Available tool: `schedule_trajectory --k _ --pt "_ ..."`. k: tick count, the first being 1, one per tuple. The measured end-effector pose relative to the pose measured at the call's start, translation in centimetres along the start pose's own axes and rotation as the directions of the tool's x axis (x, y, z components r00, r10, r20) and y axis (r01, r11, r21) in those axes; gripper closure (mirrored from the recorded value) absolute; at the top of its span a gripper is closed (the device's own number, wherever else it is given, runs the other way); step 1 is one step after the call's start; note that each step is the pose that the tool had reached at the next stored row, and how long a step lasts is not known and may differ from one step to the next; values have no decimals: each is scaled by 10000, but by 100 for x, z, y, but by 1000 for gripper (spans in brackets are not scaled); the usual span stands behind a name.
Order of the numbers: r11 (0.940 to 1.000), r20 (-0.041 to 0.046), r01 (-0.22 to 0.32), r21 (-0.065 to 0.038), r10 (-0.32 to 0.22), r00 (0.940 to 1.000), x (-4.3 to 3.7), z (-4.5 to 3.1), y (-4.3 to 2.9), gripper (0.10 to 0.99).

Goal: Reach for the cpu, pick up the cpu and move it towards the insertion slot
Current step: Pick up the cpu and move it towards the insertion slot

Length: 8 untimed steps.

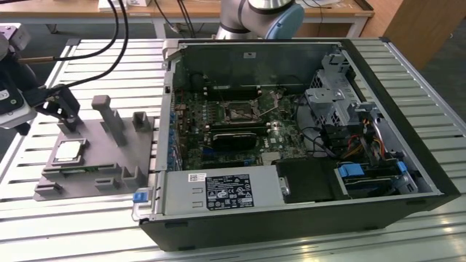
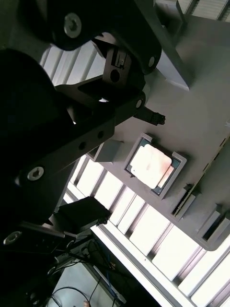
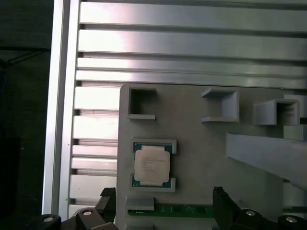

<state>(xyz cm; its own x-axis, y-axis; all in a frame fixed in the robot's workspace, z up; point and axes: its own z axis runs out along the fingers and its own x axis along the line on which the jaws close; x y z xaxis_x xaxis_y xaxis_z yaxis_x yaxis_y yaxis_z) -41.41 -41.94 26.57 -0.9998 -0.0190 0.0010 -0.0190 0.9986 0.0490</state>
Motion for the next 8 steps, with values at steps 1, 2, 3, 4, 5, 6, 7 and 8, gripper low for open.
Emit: schedule_trajectory --k 1,2,3,4,5,6,7,8 --pt "10000 1 -17 17 17 10000 0 18 -1 208" --pt "10000 1 -32 21 32 10000 -1 36 -2 208" --pt "10000 2 -39 25 39 10000 0 54 0 208" --pt "10000 2 -41 25 41 10000 3 72 4 208" --pt "10000 2 -41 25 41 10000 9 91 6 208" --pt "10000 2 -40 26 40 10000 17 108 7 208" --pt "10000 2 -45 25 45 10000 24 128 9 208" --pt "10000 2 -47 25 47 10000 29 146 12 208"
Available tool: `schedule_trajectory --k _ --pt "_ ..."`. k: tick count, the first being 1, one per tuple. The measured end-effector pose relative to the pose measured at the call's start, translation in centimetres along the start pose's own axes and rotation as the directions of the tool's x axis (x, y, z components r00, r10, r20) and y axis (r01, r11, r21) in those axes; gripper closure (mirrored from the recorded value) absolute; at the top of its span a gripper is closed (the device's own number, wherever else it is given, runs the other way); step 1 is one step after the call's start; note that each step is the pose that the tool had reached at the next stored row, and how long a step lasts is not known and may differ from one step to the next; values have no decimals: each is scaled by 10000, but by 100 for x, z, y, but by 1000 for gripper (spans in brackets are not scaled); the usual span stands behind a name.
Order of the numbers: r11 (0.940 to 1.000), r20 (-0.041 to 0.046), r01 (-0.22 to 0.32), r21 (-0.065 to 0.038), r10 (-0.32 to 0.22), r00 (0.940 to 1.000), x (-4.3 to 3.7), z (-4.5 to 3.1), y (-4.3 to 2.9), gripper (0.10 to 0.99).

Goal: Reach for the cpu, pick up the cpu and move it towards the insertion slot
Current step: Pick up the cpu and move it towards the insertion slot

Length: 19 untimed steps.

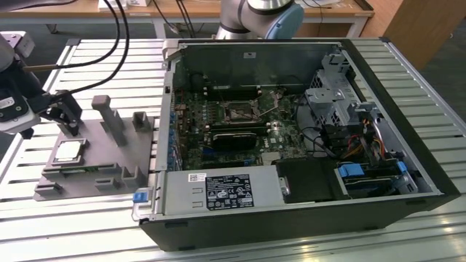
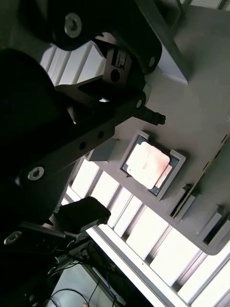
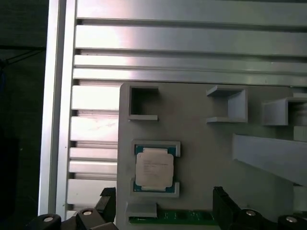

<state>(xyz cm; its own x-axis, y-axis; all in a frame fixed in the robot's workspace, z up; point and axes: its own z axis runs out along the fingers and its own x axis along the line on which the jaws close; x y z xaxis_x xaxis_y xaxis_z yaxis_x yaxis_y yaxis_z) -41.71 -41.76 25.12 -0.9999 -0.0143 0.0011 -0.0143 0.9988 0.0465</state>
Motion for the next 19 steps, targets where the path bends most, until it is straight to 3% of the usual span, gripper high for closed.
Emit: schedule_trajectory --k 19 --pt "10000 -2 34 21 -34 10000 59 359 23 208"
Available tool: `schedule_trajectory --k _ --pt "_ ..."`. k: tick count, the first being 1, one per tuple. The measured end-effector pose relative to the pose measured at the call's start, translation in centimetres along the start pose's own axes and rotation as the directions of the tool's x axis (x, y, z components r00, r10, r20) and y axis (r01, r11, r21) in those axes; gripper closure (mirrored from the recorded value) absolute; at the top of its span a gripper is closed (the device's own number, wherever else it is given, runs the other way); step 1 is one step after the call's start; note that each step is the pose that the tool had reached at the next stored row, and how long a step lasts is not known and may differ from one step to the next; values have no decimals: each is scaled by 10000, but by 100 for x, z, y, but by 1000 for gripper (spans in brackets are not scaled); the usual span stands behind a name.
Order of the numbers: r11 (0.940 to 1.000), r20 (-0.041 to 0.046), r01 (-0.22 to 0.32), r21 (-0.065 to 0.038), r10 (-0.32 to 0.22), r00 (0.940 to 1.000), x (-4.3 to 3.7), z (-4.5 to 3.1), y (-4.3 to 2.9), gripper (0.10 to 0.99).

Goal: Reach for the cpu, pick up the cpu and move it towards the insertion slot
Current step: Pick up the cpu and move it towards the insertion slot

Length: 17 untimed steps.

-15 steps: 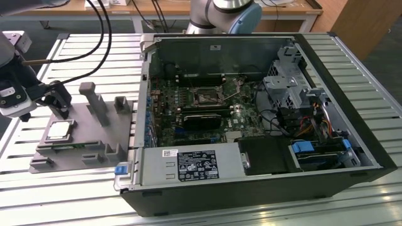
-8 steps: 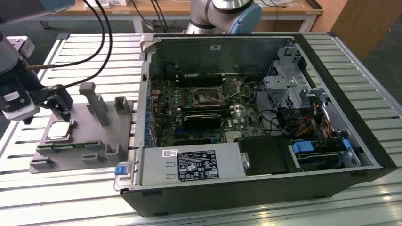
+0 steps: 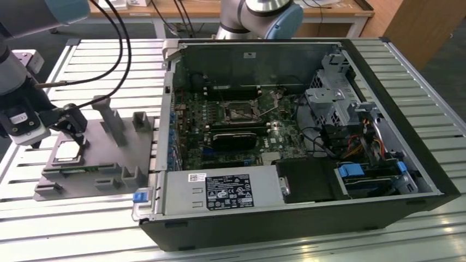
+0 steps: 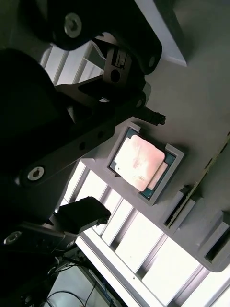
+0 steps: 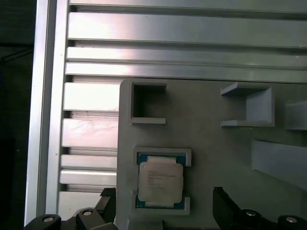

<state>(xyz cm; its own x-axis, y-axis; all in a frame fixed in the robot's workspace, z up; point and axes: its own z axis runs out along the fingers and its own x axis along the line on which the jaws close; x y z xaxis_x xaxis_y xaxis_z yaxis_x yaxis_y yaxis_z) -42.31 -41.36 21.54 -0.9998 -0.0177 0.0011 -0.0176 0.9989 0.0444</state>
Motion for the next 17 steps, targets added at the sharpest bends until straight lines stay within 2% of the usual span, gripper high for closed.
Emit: schedule_trajectory --k 4,5,17 --pt "10000 0 1 0 -1 10000 10 72 -1 224" --pt "10000 2 4 0 -4 10000 14 87 -1 290" --pt "10000 2 2 9 -2 10000 37 233 52 290"
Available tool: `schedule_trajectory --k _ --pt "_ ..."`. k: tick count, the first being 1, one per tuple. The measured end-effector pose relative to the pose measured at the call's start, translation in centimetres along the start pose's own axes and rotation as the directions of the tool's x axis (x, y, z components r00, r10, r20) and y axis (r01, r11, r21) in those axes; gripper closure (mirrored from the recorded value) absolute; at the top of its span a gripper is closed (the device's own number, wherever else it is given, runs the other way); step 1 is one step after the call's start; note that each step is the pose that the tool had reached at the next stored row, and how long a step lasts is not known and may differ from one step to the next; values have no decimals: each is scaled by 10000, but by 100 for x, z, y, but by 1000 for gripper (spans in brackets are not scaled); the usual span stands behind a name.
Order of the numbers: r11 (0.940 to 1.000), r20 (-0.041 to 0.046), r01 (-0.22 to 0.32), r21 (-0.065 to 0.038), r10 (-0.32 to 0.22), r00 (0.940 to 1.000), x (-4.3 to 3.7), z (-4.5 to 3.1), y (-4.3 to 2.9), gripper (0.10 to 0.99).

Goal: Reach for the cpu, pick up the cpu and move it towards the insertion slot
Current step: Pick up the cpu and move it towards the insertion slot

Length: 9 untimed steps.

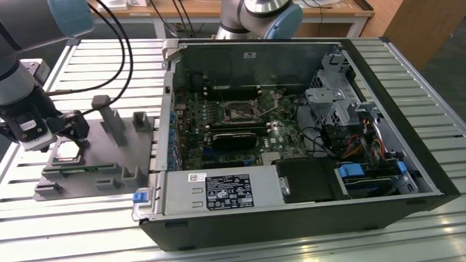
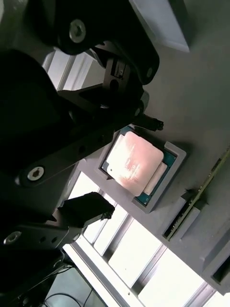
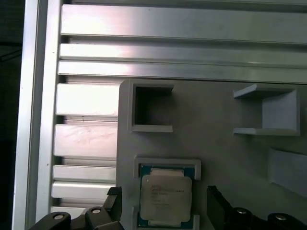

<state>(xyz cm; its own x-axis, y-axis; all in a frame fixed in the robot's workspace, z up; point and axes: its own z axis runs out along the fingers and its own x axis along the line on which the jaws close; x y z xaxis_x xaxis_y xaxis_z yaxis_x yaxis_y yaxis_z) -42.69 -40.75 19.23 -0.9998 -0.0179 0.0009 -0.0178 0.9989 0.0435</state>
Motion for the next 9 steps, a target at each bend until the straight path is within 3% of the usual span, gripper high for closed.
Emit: schedule_trajectory --k 9 --pt "10000 34 -2 1 2 10000 2 114 -4 290"
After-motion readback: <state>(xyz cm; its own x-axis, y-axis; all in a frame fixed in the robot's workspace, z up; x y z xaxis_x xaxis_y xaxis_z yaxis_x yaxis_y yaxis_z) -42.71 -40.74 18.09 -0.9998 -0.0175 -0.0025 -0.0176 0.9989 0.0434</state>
